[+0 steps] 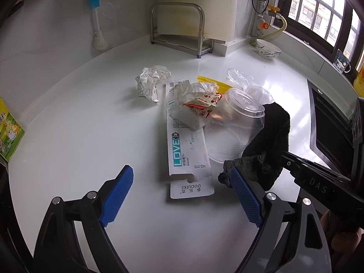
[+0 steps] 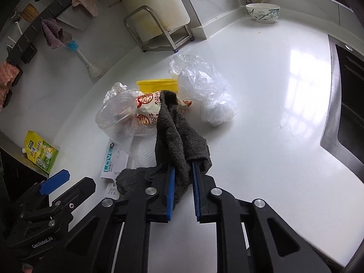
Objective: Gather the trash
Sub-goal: 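Close the right gripper on the dark grey cloth and lift it, then grasp the clear plastic cup with the left gripper while the right gripper holds the cloth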
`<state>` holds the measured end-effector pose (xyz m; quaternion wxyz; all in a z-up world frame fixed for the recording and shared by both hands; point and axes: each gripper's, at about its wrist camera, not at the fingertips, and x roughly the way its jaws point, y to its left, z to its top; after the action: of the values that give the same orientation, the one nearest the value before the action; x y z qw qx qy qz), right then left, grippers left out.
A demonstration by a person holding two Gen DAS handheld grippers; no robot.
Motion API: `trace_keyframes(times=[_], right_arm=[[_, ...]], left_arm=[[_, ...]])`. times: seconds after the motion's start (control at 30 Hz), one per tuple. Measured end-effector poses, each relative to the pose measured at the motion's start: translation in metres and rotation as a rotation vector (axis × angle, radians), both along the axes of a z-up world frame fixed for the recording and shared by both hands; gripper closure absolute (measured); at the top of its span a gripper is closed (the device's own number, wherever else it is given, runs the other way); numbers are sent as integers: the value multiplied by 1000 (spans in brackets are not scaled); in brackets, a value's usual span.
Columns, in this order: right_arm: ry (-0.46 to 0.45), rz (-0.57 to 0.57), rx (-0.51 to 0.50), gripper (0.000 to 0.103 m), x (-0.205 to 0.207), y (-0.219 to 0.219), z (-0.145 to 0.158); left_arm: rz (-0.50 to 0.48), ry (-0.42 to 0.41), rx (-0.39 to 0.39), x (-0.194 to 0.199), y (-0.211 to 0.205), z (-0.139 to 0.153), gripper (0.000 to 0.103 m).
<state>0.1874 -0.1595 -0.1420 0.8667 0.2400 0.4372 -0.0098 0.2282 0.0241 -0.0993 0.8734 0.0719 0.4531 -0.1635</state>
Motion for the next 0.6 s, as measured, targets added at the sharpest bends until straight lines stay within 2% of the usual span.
trace_keyframes(times=[0.47,0.6], right_arm=[[-38,-119,-49,92,-35,-47,7],[-40,-147,-50,92,-41,-59,3]], left_arm=[[-34,-48,-24,7,-46,-3,15],[-41,-90,-29,10,-60,-6,15]])
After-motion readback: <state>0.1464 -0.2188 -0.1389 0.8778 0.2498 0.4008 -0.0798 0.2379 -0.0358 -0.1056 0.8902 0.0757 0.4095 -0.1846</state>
